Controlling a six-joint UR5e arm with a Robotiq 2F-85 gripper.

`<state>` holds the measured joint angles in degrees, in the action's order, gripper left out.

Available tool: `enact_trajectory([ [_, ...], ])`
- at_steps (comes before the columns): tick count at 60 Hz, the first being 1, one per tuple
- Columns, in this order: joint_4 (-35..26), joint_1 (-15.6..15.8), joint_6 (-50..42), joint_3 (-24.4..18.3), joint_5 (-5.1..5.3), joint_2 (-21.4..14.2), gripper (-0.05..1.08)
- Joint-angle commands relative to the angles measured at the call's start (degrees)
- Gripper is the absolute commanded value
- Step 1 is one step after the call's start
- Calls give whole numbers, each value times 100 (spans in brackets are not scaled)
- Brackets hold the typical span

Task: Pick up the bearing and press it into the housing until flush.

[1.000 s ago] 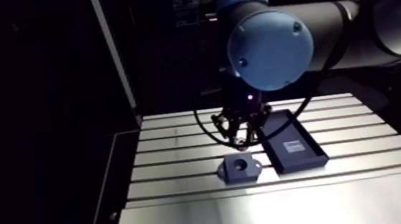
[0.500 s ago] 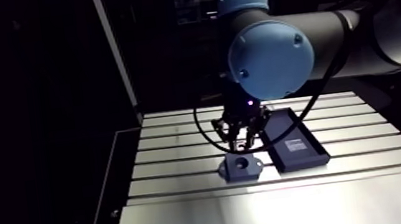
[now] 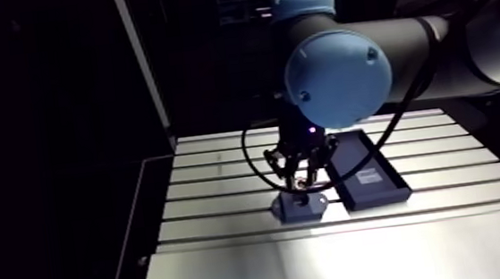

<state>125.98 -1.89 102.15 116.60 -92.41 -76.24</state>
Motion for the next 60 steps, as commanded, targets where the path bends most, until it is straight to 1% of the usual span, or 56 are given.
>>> enact_trajectory([
  [1, 19, 12, -6, 15, -8, 61, 64],
  [16, 19, 21, -6, 34, -9, 61, 64],
  [25, 208, 30, 11, 76, -9, 104, 64],
  [60, 257, 39, 11, 148, -9, 113, 64],
])
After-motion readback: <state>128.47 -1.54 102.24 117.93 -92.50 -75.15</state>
